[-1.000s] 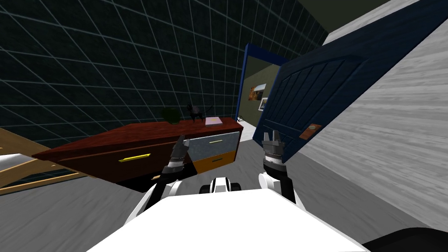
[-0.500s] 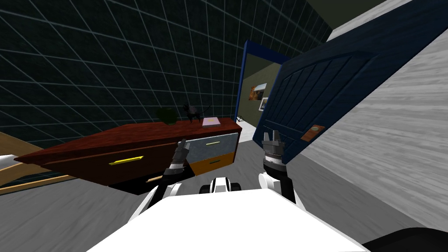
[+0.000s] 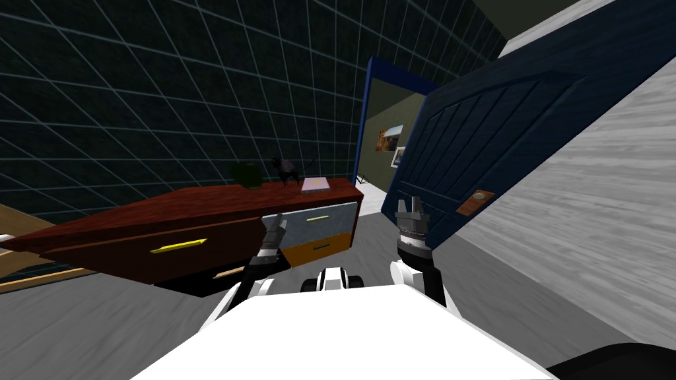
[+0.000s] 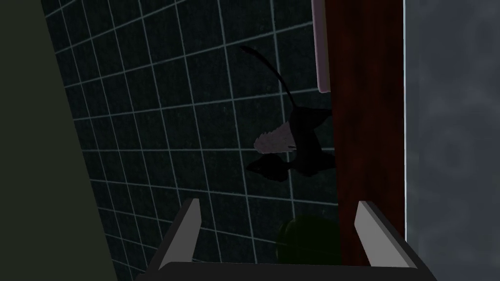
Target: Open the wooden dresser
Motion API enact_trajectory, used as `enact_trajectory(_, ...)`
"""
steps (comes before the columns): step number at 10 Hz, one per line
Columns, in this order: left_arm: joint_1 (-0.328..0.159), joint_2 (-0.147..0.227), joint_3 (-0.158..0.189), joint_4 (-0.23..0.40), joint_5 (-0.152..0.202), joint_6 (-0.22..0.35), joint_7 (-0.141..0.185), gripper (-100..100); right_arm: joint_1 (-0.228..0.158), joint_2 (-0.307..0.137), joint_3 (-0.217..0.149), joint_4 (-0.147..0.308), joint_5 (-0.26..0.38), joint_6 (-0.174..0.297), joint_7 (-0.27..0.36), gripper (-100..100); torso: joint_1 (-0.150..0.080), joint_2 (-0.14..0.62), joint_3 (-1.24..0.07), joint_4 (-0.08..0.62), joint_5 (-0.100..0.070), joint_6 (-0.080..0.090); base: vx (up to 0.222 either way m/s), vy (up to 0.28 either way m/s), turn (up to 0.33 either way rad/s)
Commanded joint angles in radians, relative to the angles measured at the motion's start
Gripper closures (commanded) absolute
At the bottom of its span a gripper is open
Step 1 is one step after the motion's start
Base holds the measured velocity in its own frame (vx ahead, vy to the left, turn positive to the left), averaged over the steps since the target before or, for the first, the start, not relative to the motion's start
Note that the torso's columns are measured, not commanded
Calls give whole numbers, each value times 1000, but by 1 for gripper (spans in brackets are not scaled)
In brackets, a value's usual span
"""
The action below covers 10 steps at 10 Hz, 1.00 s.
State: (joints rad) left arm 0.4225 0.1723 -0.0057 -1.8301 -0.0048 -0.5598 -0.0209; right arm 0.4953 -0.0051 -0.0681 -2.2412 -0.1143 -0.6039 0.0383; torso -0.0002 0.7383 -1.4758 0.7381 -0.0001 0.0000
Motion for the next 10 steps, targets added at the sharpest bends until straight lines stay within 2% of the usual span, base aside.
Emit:
enact_trajectory(1, -3, 2, 6, 57, 3, -10, 0, -100, 0, 0, 0, 0, 0, 0, 0, 0, 0, 0, 0, 0, 0, 0, 58, -72, 16)
enact_trajectory(6, -17, -3, 20, 176, 9, -19, 0, -100, 0, 0, 0, 0, 0, 0, 0, 0, 0, 0, 0, 0, 0, 0, 63, -79, 17)
enact_trajectory(10, -29, -30, 32, 281, 14, -27, 1, -100, 0, 0, 0, 0, 0, 0, 0, 0, 0, -1, -1, 0, 0, 0, 64, -96, 19)
